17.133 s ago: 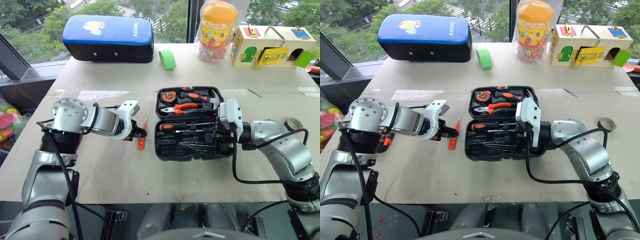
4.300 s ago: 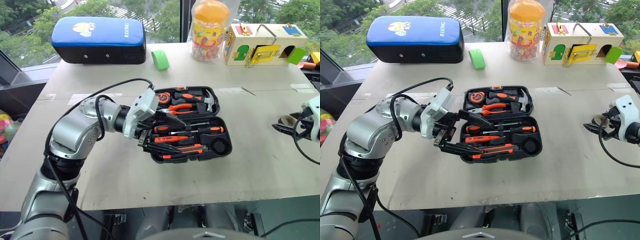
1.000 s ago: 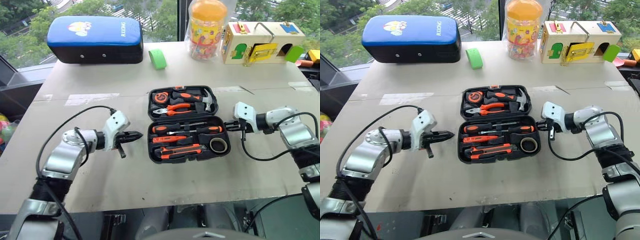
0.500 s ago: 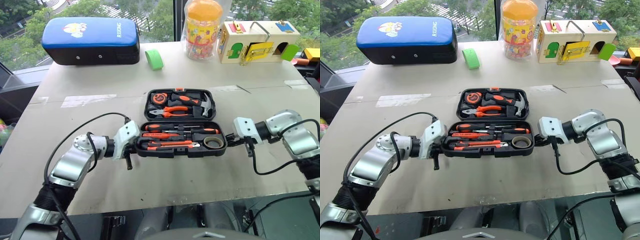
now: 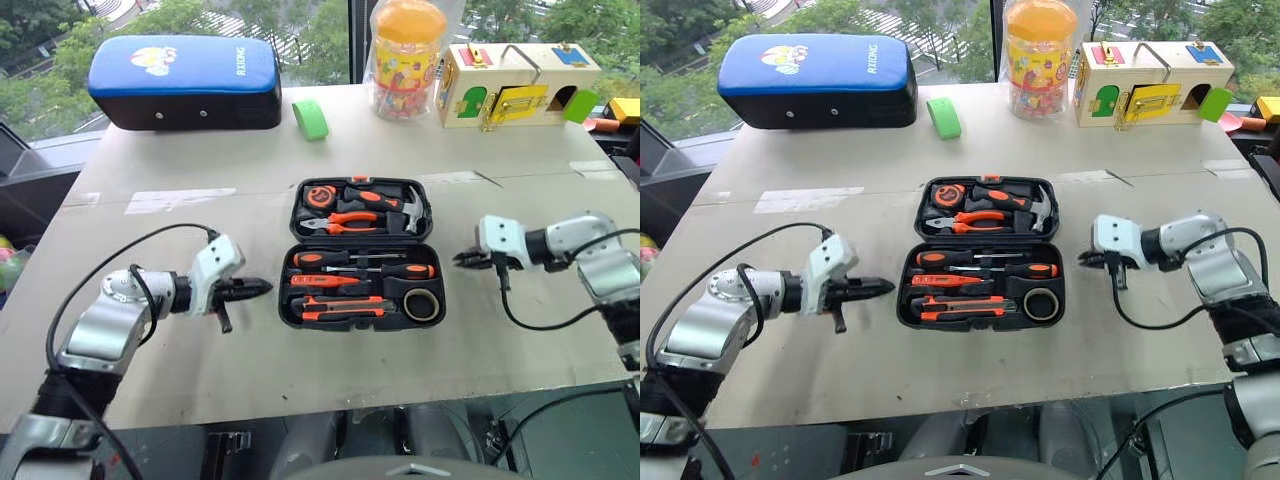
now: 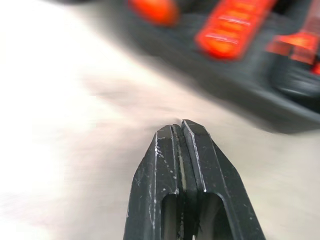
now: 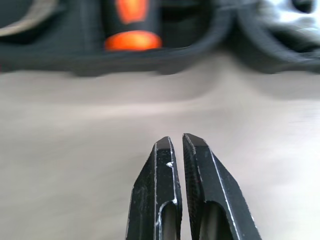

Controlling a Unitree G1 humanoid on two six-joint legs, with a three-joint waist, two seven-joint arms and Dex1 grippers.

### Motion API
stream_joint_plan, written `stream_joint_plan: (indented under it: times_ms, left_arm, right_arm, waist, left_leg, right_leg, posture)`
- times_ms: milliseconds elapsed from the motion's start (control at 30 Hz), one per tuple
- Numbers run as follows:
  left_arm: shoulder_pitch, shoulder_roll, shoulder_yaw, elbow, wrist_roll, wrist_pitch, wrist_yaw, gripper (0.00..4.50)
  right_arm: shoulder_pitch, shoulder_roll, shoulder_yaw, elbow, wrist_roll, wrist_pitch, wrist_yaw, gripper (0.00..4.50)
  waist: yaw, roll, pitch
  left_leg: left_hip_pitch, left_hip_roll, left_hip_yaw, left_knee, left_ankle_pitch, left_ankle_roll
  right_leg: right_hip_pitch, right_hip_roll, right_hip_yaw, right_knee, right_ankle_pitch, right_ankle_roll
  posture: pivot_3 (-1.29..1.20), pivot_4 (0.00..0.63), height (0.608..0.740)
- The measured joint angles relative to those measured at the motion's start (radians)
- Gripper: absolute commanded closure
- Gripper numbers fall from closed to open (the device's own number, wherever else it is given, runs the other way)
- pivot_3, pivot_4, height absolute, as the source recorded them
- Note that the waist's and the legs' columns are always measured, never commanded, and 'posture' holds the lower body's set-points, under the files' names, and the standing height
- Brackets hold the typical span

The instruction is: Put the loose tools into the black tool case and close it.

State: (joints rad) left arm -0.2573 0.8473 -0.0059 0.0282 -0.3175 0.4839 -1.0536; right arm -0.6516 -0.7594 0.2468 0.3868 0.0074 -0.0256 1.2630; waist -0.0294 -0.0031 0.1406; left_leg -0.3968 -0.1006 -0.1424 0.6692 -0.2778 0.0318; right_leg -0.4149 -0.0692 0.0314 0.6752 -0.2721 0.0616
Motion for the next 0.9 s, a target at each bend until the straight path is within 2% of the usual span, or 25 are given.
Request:
stream_joint_plan:
  times_ms: [133, 300, 633, 900]
  left_arm:
    - [-0.065, -0.068, -0.013, 0.004, 0.001, 0.033, 0.028, 4.45]
    - [-0.071, -0.083, -0.035, 0.005, 0.013, 0.05, 0.037, 4.45]
    - [0.049, -0.061, -0.029, -0.153, -0.045, 0.125, -0.015, 4.45]
    - [0.166, -0.023, -0.02, -0.283, -0.072, 0.136, -0.023, 4.45]
  right_arm:
    - [-0.046, 0.081, 0.005, 0.067, -0.01, -0.011, -0.04, 4.5]
    - [-0.044, 0.089, 0.008, 0.083, -0.004, -0.034, -0.014, 4.5]
    - [0.077, 0.023, -0.011, -0.022, 0.035, -0.07, 0.074, 4.5]
    - [0.228, -0.055, -0.046, -0.211, 0.084, -0.049, 0.112, 4.5]
  waist:
    - [0.0, 0.0, 0.0]
    - [0.0, 0.0, 0.0]
    - [0.006, 0.0, 0.0]
    - [0.017, 0.0, 0.0]
  left_leg:
    - [-0.001, 0.0, 0.0, -0.001, 0.0, 0.0]
    - [-0.001, 0.0, -0.001, 0.0, 0.0, 0.0]
    - [-0.001, 0.0, -0.001, -0.001, 0.0, 0.0]
    - [-0.001, 0.0, -0.001, -0.002, 0.0, 0.0]
  right_leg:
    - [0.0, 0.0, -0.002, -0.002, 0.0, 0.0]
    - [0.0, -0.001, -0.002, -0.002, 0.0, 0.0]
    - [0.0, -0.001, -0.001, -0.003, 0.0, 0.0]
    - [0.0, -0.001, 0.001, -0.004, 0.0, 0.0]
  posture:
    - [0.0, 0.15, 0.735]
    - [0.0, 0.15, 0.735]
    - [0.0, 0.15, 0.735]
    - [0.0, 0.15, 0.735]
